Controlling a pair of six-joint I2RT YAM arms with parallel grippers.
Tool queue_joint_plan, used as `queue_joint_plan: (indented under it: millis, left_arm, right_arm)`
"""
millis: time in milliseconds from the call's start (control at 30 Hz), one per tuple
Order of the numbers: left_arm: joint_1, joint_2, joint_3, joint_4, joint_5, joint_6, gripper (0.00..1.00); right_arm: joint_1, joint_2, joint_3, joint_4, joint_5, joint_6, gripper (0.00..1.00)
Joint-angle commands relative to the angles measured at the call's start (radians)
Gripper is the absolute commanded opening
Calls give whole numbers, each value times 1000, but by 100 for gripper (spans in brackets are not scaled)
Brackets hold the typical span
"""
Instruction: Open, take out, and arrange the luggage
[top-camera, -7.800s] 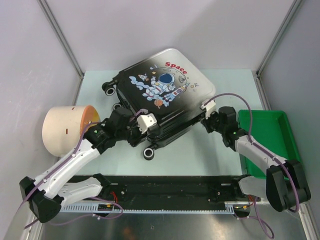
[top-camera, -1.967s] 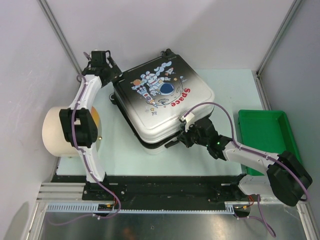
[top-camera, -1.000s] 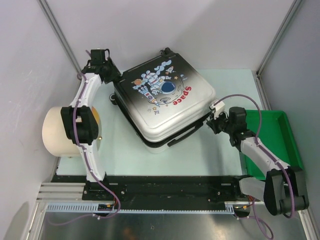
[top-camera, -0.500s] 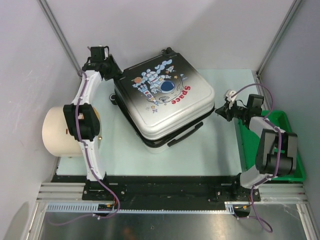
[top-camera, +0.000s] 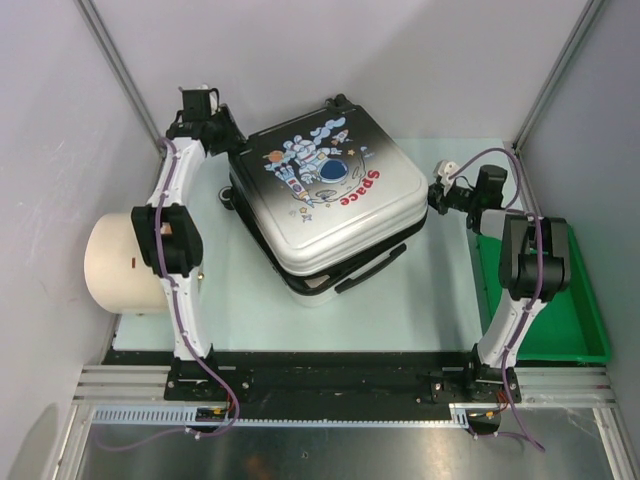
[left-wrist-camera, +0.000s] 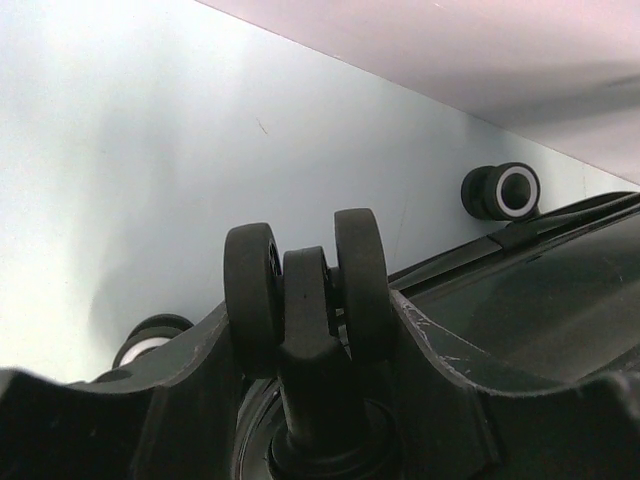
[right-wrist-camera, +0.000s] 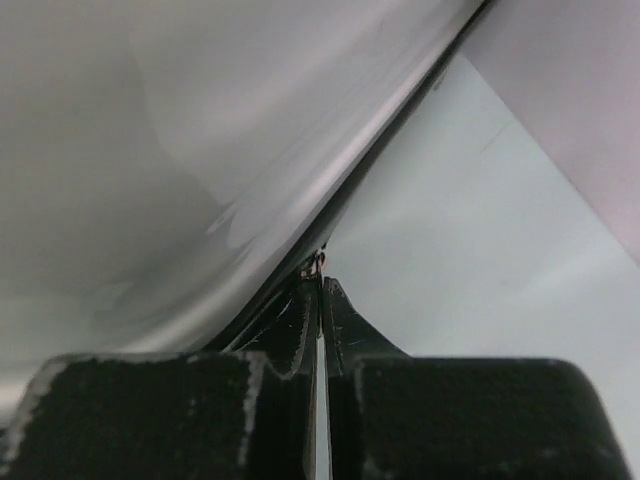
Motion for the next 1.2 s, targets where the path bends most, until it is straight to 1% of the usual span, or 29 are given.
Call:
queue_joint_plan:
  millis: [0,67,133,200,267,300,367,400,433,467,500,533,567,600,633,667,700,733,767,800,833,867,933,967,1000,1033,1100,1133,1167]
  left_arm:
    - [-78,51,38,53,114,188,0]
    - [-98,65,48,53,118,194,0]
    - [-112,79,61,53,138,190,0]
    - [-124,82,64,53,143,191,0]
    - [-138,81,59,53,149,185,0]
    - [-139,77,53,54,151,174,0]
    - [-135,56,41,53,148,158,0]
    - [-130,45,23,51,146,136,0]
    - [-115,33,10,54,146,124,2]
    - [-106,-5,-7,53,146,109,8]
    - [-95,-24,-43,53,148,83,12]
    - [-74,-47,-59,54,151,73,23]
    - [-61,-80,-73,51,169,70,31]
    - [-52,-97,-92,53,172,70,39]
    - [-34,-114,-103,53,169,73,51]
    - [-24,-149,-116,53,174,76,57]
    - [-17,-165,-134,53,175,88,64]
    - [-5,-180,-145,53,174,95,73]
    - [0,-195,-154,53,175,101,78]
    - [2,-223,-169,53,183,120,85]
    - [2,-238,-175,51,187,131,99]
    - [2,-252,-183,53,189,156,100]
    - [2,-291,-198,53,172,174,100]
    - [28,-301,-200,51,172,194,100]
    - [28,-315,-194,53,168,211,100]
    - [28,-314,-182,56,169,228,100]
    - [28,-291,-122,54,177,274,100]
    - [28,-256,-96,54,189,294,100]
    - [26,-237,-75,54,209,338,100]
  right_arm:
    - [55,87,109,299,-28,147,0]
    - [77,128,114,371,-38,242,0]
    - [95,151,116,485,-42,313,0]
    - [136,183,120,598,-39,423,0]
    - [146,202,123,660,-10,523,0]
    - [146,200,125,686,-2,540,7]
    - [135,187,125,679,25,566,24]
    - [127,162,125,645,31,565,37]
    - [106,142,126,614,57,554,44]
    - [104,124,128,537,74,542,51]
    - [68,83,129,496,91,514,58]
    - [52,63,135,453,120,497,59]
    - [17,43,140,366,137,482,61]
    - [0,-2,143,320,152,448,67]
    - [-15,-23,149,276,186,436,69]
    - [-46,-49,157,193,203,418,71]
    - [-60,-71,161,157,221,404,73]
    - [-73,-118,166,116,267,399,73]
    - [-89,-141,184,12,296,394,73]
    - [-93,-164,197,-48,333,390,76]
    - [-97,-209,212,-111,393,384,78]
    - [-101,-230,233,-234,412,385,80]
    - [-104,-298,237,-326,447,423,80]
    - [-106,-322,237,-419,450,443,80]
    - [-104,-341,237,-500,449,462,80]
    - [-103,-358,235,-623,441,515,83]
    - [-91,-389,225,-740,432,584,83]
    - [-84,-396,215,-835,430,626,83]
    - [-78,-414,194,-867,426,688,82]
